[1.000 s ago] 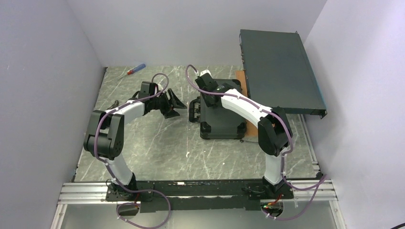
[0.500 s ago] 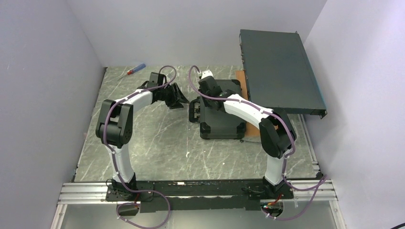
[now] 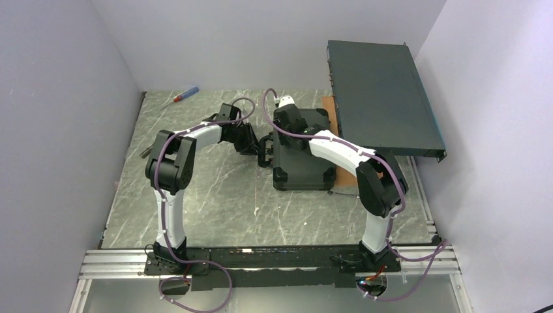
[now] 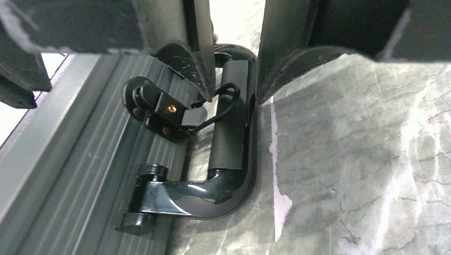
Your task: Pack up texas hold em set
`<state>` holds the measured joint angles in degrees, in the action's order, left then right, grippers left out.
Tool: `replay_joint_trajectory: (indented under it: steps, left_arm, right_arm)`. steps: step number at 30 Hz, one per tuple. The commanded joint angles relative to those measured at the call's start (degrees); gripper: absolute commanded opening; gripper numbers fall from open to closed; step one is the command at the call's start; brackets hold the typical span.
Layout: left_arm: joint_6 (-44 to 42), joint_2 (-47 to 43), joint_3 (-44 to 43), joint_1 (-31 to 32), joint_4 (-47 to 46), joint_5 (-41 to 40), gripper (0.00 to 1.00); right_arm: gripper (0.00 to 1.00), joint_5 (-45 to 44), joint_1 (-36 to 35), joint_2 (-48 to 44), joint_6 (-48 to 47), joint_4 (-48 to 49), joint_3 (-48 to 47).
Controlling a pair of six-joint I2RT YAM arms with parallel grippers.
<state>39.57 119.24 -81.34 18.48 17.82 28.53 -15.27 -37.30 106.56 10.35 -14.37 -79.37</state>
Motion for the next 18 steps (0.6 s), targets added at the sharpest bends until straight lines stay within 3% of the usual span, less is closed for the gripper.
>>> replay_joint_trajectory:
  steps: [1, 12, 18]
  left_arm:
    - [-0.99, 0.72, -1.78, 0.06, -2.68, 0.71, 0.36]
    - [1.8, -1.71, 1.31, 0.27, -11.06, 6.27, 0.07]
    - [1.98, -4.02, 2.23, 0.94, -11.66, 7.03, 0.0]
  right_arm:
    - [0.24, 4.91, -0.11, 3.04, 0.59, -8.51, 3.88]
    - [0.24, 6.22, -0.14, 3.36, 0.38, -8.46, 3.68]
    - [0.23, 6.47, -0.15, 3.93, 0.37, -8.62, 3.46]
